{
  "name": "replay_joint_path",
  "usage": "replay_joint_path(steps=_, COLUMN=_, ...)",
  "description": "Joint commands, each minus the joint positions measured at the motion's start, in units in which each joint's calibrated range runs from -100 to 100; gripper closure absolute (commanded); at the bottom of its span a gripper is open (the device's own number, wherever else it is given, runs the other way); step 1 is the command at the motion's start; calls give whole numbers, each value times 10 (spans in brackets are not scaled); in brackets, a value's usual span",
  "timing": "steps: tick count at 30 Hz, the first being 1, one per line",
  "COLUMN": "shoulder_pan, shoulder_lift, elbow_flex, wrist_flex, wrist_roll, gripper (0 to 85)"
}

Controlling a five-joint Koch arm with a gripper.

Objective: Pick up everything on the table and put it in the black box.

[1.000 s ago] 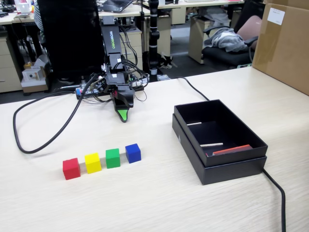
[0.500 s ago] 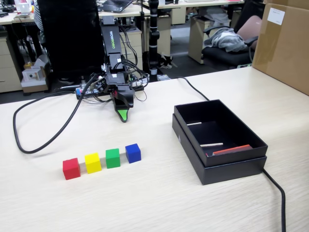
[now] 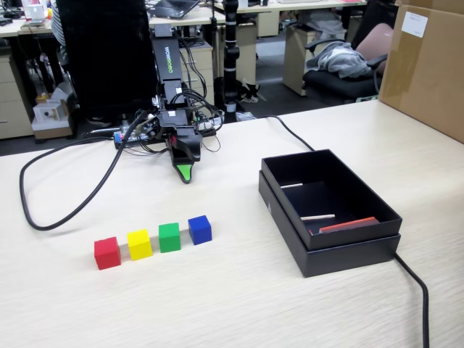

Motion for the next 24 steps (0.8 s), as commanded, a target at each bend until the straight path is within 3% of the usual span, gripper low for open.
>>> replay_joint_path(steps=1, shoulder_pan=-1, shoulder_lift=-1, elbow_flex=-7, wrist_flex=-38, wrist_roll=-4, gripper=372)
replay_joint_path(steps=21, shoulder_pan=-5, shoulder_lift=-1, elbow_flex=2, wrist_flex=-41, wrist_roll=4, gripper=378)
replay_joint_path(steps=24, shoulder_pan=-12, shoulder_lift=6, elbow_flex=25, wrist_flex=-84, wrist_roll=4, gripper=376)
